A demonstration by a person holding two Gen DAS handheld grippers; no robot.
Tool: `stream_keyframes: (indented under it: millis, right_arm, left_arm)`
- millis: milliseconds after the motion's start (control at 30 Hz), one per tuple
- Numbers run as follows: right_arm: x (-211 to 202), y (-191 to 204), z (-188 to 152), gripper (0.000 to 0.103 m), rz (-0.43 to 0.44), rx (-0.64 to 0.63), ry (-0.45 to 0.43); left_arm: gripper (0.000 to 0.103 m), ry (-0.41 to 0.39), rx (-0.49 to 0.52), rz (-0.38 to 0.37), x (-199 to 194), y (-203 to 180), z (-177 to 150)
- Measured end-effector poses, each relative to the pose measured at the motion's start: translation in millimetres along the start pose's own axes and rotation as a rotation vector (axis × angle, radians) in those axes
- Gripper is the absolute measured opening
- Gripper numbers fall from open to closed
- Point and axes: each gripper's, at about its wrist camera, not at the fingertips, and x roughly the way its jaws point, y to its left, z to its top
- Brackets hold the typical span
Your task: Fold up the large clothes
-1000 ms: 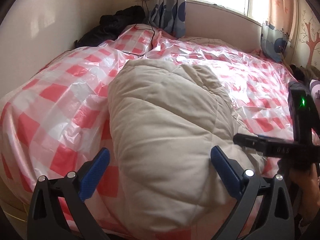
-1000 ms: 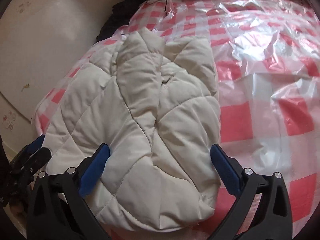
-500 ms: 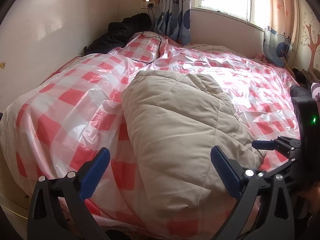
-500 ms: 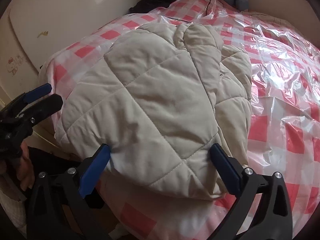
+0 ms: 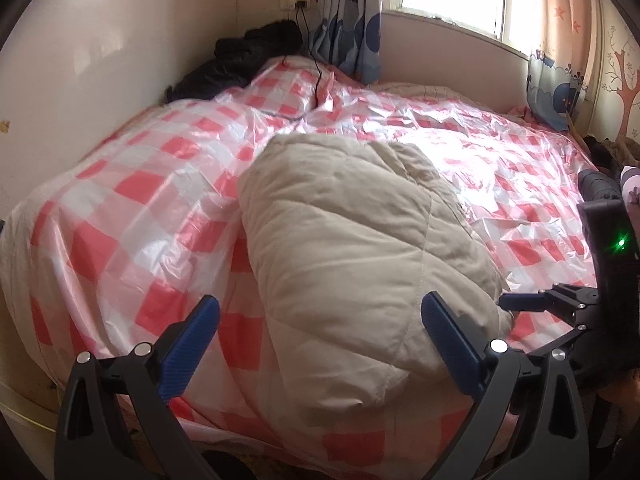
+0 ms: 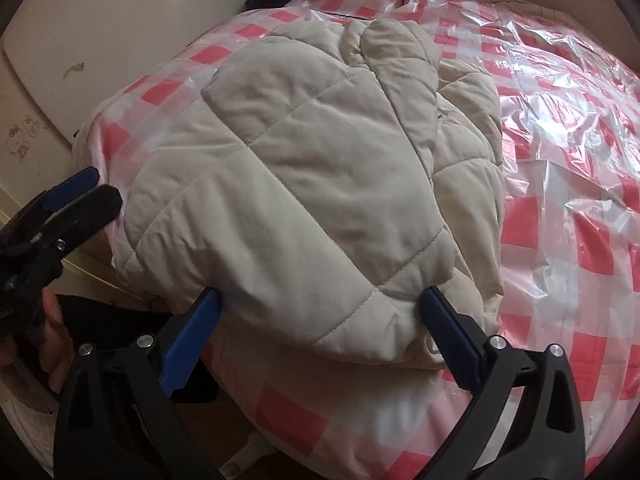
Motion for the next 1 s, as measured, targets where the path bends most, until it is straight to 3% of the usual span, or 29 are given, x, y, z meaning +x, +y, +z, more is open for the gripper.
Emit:
stream_keyframes:
  millis: [200, 367, 500, 633, 767, 833, 900, 1000]
  right_arm:
    - [-40.6, -19.0, 6.1, 0.096, 0.119, 0.151, -0.170]
    - [-57.1, -19.5, 12.5, 0.096, -0.108, 0.192, -0.228]
    - [-66.2, -9.0, 20.9, 0.096, -0.132, 0.161, -0.284]
    - [-66.9, -11.5, 29.6, 0.096, -0.062, 0.197, -0.273]
    - [-53.4, -10.3, 32.9, 0.096, -0.278, 0.187, -0.209]
    - [-47.1, -13.8, 31.9, 0.096, -0.244, 0.208, -0.182]
    - [-43.0, -16.2, 31.5, 0.096, -0.190, 0.230, -0.158]
    - [-42.5, -12.3, 30.0, 0.096, -0.196, 0.213, -0.161]
  left_arm:
    - [0.096, 0.093, -0.093, -0.023, 11.0, 13.9, 1.4]
    - [0.096, 0.113, -0.093, 0.002, 9.5, 11.1, 10.2]
    - [0.096, 0.147, -0.071, -0.029, 7.6, 5.2, 27.2]
    - [0.096, 0.171, -0.030, 0.007, 17.9, 3.4, 27.6]
    - [0.096, 0.239, -0.131, -0.004, 42.9, 18.8, 15.9]
    - [0.096, 0.242, -0.161, -0.021, 43.7, 22.0, 16.6]
    - [0.096, 0.226, -0.139, 0.007, 42.0, 19.6, 17.8]
    - [0.096, 0.227, -0.122, 0.030, 41.1, 15.2, 18.4]
